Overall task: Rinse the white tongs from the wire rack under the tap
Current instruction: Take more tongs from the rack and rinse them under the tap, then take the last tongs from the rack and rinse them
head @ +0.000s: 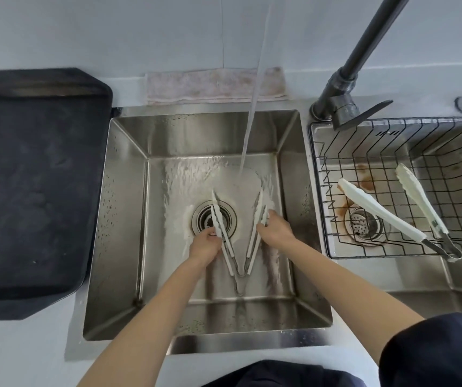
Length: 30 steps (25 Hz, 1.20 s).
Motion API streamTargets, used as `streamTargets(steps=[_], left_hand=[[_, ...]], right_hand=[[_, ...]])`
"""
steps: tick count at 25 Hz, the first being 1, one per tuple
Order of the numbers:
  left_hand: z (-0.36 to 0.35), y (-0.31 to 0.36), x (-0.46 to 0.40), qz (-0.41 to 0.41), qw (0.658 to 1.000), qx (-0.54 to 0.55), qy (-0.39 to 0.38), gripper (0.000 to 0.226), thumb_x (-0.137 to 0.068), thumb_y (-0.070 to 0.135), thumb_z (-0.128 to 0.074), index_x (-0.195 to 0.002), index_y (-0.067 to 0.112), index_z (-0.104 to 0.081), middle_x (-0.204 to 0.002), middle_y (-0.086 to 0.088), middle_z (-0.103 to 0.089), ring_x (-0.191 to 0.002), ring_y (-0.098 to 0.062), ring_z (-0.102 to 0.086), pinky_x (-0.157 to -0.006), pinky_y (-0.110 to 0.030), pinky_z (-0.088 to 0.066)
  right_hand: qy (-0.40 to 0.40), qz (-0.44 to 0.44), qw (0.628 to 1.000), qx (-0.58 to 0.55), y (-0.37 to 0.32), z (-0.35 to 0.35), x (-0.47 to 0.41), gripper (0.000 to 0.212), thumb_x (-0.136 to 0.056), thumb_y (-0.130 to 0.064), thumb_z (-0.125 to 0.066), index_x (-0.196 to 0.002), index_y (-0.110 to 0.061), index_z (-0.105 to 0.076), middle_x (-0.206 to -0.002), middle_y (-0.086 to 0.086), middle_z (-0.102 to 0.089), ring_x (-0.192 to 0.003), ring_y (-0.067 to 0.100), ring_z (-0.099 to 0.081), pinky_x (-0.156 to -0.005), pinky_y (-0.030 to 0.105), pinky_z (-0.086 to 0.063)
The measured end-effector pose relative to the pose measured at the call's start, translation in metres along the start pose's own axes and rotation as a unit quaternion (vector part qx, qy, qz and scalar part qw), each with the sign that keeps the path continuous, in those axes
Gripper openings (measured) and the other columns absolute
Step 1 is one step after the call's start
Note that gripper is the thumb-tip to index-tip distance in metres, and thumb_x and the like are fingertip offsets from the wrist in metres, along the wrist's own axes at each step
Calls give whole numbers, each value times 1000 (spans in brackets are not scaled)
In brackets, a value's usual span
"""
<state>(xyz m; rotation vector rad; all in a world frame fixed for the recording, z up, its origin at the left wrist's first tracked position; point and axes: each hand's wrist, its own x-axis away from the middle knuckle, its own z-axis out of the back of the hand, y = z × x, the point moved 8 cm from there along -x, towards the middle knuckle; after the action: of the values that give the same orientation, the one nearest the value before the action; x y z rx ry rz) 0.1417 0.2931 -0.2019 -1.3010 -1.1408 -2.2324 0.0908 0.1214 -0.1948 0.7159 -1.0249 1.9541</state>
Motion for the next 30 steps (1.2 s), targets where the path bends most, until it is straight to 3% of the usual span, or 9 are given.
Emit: streamTargets(steps=[4, 8, 13, 18, 24, 30], left_hand=[[5, 33, 23, -83, 990, -113, -6, 50, -94, 14, -44, -143, 11, -36, -139, -12, -49, -123, -25, -49, -100, -26, -36], [7, 74, 54, -199, 943, -267, 11, 58, -93, 17, -46, -147, 11, -26, -152, -9, -33, -138, -23, -35, -105, -22, -28], [2, 114, 84, -269, 884, -377, 70, 67, -92, 27, -47, -150, 17, -14, -158, -10, -16, -145, -26, -20, -116, -39, -23], [-33, 141, 116, -310, 837, -442, 89, 67, -93, 30, -45, -150, 18, -11, -159, -9, -15, -144, -30, -19, -116, -46, -23], [-100, 165, 144, -339, 800, -487, 87, 68, -94, 33, -43, -150, 15, -10, -159, -8, -15, -145, -30, -19, -116, -48, -21], [-164, 176, 162, -343, 794, -498, 70, 62, -95, 34, -41, -150, 22, -14, -159, -7, -13, -145, -29, -16, -116, -49, -22]], right_hand=[[29, 90, 992, 85, -23, 18, 23, 62, -95, -28, -43, -148, -4, -19, -143, 20, -40, -128, 34, -43, -100, 38, -42], [96, 179, 958, 201, -47, 47, 62, 70, -93, -38, -44, -150, -14, -11, -154, 11, -28, -141, 28, -26, -113, 45, -24], [164, 247, 921, 252, -54, 87, 95, 74, -92, -42, -46, -151, -19, -9, -158, 6, -21, -147, 24, -14, -120, 45, -8], [209, 253, 904, 274, -30, 131, 117, 71, -92, -43, -45, -150, -16, -14, -158, 5, -20, -148, 22, -11, -119, 45, -7], [217, 224, 911, 271, 22, 180, 128, 68, -93, -41, -44, -150, -15, -17, -158, 5, -21, -148, 25, -11, -120, 45, -6], [218, 183, 918, 278, 82, 222, 123, 67, -91, -41, -46, -148, -14, -23, -154, 9, -28, -145, 28, -19, -119, 45, -11]])
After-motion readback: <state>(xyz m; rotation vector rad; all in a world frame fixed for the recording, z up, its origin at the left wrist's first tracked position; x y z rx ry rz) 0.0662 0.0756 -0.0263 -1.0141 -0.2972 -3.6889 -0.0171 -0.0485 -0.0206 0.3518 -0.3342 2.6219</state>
